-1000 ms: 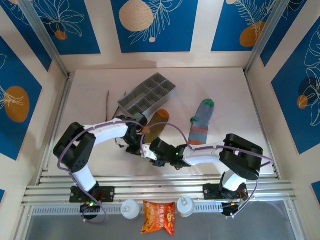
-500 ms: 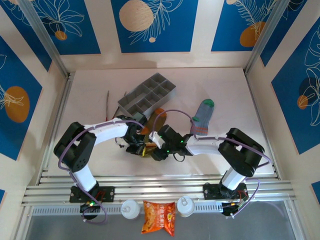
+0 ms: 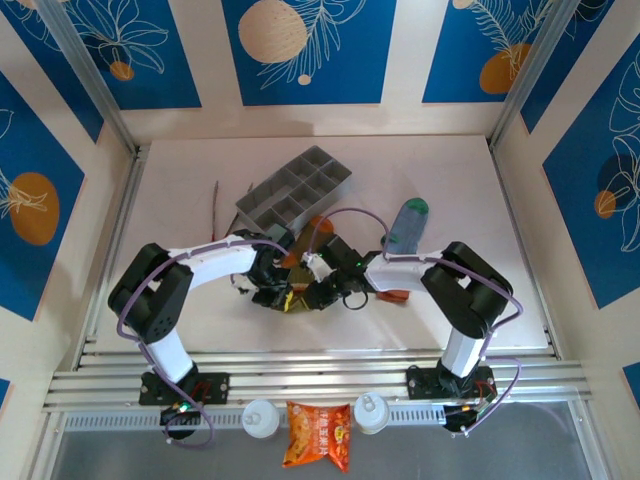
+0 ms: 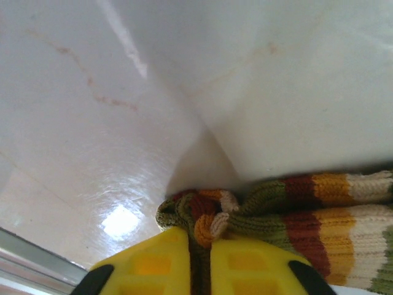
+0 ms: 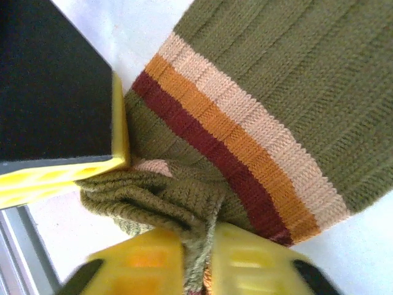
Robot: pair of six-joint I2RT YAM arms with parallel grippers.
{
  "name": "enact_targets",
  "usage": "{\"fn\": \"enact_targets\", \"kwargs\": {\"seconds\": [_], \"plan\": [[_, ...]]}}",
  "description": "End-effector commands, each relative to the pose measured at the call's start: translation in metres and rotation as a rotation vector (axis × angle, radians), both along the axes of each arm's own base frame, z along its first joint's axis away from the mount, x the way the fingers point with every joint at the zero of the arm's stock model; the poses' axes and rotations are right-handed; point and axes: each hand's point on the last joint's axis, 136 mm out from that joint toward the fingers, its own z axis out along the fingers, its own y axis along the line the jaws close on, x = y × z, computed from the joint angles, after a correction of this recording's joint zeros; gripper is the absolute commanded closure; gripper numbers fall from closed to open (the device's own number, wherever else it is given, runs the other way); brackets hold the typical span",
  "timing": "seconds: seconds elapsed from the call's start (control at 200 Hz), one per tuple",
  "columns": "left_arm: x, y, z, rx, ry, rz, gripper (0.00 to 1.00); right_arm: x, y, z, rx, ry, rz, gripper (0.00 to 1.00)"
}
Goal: Roll the socks
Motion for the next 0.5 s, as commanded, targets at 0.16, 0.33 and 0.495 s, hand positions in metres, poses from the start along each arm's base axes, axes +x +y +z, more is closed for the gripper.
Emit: {"fn": "enact_targets", "kwargs": {"seconds": [0.16,0.33,0.495], "plan": [[0.034,0.01,0.029,0.003,-0.254,-0.03,0.42,-0.022,-0.032,-0.04,-0.155,0.219,-0.098,1.0],[0.038,0.019,0.049,-0.036,-0.43,-0.083,0.32,-0.02,-0.037,-0.046,-0.145,0.349,-0.165,1.0],[0.039,0.011,0.053,-0.137,-0.6,-0.134,0.39,-0.016,-0.04,-0.049,-0.135,0.471,-0.228,1.0]]}}
